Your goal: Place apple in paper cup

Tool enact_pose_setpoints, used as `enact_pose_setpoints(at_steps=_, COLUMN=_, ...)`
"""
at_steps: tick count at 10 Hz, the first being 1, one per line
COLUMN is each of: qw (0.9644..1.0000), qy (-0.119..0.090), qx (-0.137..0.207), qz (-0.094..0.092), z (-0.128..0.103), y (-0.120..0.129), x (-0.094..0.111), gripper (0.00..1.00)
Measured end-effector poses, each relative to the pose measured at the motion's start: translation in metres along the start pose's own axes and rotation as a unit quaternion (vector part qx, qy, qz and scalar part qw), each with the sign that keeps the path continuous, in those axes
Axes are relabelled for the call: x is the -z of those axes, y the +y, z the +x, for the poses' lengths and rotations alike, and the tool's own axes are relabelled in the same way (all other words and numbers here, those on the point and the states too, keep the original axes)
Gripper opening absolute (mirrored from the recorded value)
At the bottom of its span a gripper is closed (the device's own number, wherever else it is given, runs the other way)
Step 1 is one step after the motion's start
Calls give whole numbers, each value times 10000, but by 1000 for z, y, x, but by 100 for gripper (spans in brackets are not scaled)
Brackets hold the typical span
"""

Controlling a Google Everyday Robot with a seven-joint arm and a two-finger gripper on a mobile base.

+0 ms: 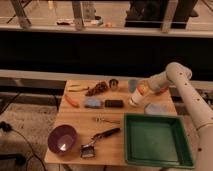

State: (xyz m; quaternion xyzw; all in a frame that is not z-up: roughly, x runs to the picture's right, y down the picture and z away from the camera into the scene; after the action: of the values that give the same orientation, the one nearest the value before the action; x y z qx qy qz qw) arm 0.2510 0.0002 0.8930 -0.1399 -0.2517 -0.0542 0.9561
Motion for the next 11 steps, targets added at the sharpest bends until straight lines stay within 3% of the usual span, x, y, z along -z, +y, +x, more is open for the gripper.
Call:
enact_pose_setpoints(at_steps=1, qw=10000, qy=0, qx=0, qz=0, z=0, y=0, x=0, gripper=18)
enact_pose_setpoints(at_steps=4, qw=10000, qy=0, qx=0, qz=0, z=0, y=0, x=0, gripper=2)
enact_pose_setpoints(at_steps=11, qw=10000, qy=0, qx=0, qz=0, z=0, y=0, x=0, gripper=0)
